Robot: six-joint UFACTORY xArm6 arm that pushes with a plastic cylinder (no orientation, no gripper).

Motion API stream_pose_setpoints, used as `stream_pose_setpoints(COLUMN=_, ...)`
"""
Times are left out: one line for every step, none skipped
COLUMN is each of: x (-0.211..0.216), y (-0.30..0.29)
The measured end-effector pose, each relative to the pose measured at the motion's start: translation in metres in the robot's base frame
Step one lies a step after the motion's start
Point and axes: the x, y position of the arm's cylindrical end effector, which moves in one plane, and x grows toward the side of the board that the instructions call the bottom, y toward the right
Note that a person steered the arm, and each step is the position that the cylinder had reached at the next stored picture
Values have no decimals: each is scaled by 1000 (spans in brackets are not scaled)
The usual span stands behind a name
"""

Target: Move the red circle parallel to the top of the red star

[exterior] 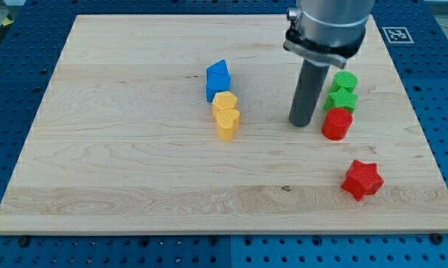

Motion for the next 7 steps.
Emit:
stream_pose_setpoints(x=-2, y=8)
stream_pose_setpoints(x=22, y=21)
stream_pose_setpoints(x=32, y=24)
stream_pose_setpoints(x=31, y=24)
stream_pose_setpoints(x=30, y=31)
stream_pose_setpoints(x=30, y=32)
stream_pose_setpoints(x=36, y=36)
